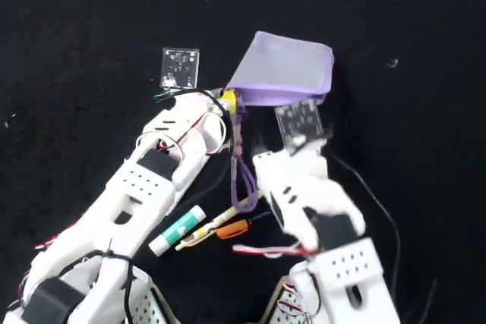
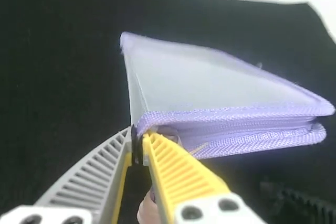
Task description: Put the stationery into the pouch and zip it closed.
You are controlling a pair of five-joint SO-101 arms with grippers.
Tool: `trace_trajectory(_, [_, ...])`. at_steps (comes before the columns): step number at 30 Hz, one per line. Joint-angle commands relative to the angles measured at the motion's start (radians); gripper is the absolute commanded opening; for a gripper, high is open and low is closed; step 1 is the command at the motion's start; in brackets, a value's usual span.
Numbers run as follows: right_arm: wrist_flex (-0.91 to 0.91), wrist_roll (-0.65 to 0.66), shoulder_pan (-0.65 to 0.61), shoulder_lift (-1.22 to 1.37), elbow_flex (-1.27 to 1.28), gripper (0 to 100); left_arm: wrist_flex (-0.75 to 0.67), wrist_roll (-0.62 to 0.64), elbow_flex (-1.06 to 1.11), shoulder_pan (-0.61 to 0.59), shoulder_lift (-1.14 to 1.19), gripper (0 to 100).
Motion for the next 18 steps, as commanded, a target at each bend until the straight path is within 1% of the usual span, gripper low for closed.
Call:
trace_trajectory(1, [-0.032, -0.009, -0.044, -0.222, 0.094, 19.4, 0.008, 0.011, -0.079, -0.010, -0.086, 3])
trace_trajectory(5, [-0.048, -0.009, -0.091, -0.415, 0.217, 19.4, 0.104, 0.011, -0.122, 0.016, -0.143, 3])
trace_trajectory(9, [-0.041, -0.009, -0.097, -0.555, 0.289, 19.4, 0.193, 0.012, -0.166, 0.050, -0.180, 3])
trace_trajectory(15, [-0.051, -0.014, -0.103, -0.561, 0.306, 19.5, 0.218, 0.037, -0.166, 0.073, -0.210, 3])
trace_trajectory(18, [-0.078, -0.035, -0.137, -0.561, 0.308, 19.2, 0.250, 0.037, -0.168, 0.079, -0.221, 3])
